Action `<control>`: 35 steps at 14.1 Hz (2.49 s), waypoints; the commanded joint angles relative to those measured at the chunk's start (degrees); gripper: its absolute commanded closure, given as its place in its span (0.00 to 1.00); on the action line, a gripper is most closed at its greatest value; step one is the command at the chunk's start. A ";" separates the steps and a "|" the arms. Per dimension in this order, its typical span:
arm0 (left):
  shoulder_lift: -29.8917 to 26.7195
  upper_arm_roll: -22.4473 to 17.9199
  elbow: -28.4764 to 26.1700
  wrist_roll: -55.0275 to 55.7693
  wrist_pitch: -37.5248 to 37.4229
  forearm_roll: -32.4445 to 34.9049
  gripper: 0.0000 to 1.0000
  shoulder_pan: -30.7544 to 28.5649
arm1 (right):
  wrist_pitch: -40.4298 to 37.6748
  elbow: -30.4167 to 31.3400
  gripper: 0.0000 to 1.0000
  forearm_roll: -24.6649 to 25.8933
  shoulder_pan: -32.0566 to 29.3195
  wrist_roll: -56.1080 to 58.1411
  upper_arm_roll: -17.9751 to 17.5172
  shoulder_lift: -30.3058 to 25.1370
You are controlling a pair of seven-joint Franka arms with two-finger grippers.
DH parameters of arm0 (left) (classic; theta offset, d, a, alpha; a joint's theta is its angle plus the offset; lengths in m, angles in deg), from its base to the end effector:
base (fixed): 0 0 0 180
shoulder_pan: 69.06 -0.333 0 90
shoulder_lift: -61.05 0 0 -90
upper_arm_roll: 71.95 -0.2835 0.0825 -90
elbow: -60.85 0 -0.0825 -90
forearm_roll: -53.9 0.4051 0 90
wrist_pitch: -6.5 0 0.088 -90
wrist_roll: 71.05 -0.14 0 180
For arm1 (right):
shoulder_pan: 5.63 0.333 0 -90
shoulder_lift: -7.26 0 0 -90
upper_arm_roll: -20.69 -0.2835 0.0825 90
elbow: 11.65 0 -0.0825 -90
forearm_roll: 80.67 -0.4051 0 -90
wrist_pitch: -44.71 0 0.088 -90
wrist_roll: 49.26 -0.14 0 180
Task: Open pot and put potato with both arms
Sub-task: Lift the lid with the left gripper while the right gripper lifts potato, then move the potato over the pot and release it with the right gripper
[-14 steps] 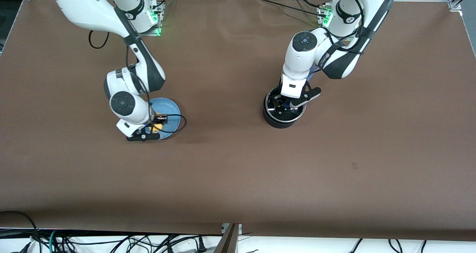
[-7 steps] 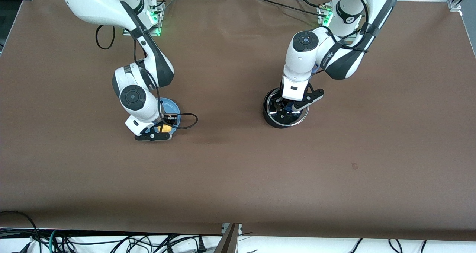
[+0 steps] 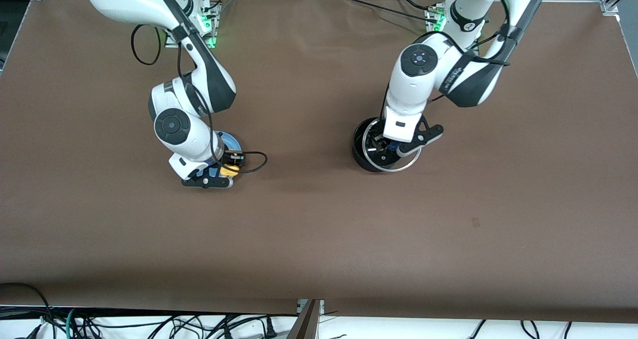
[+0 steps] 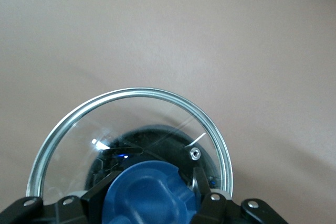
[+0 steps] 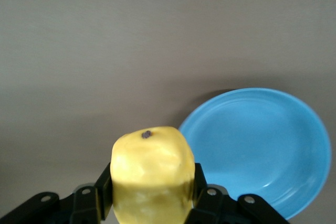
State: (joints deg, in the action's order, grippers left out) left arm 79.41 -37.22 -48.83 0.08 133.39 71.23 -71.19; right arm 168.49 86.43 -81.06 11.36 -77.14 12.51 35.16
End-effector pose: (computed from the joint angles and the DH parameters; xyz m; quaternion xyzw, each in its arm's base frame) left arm 0.5415 -0.3178 0.2833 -0.9652 -0.2585 -0.0408 0.0011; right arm 0.6034 0.2793 0.2335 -0.9986 0.0332 0.0313 0.0249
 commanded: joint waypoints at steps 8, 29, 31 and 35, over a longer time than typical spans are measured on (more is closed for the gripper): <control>-5.36 0.61 6.67 -32.24 -14.11 -10.92 0.68 -13.15 | 3.21 -12.72 0.61 -6.90 12.53 -30.62 -0.17 6.82; -7.29 0.69 -11.68 -66.20 5.97 -11.00 0.68 -34.69 | 27.75 -26.54 0.60 -6.91 30.39 -70.91 -0.08 23.17; -7.12 0.61 -14.59 -66.29 10.29 -11.00 0.68 -35.22 | 27.75 -26.54 0.60 -6.83 31.09 -70.91 -0.08 23.70; -6.94 0.61 -17.67 -66.29 14.43 -11.00 0.68 -35.40 | 27.92 -26.54 0.55 -6.74 31.18 -70.82 -0.08 25.10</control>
State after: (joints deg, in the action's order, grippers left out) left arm 74.78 -37.26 -64.02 -64.12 145.55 61.88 -105.77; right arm 196.13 61.95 -87.19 41.91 -147.18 11.99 58.28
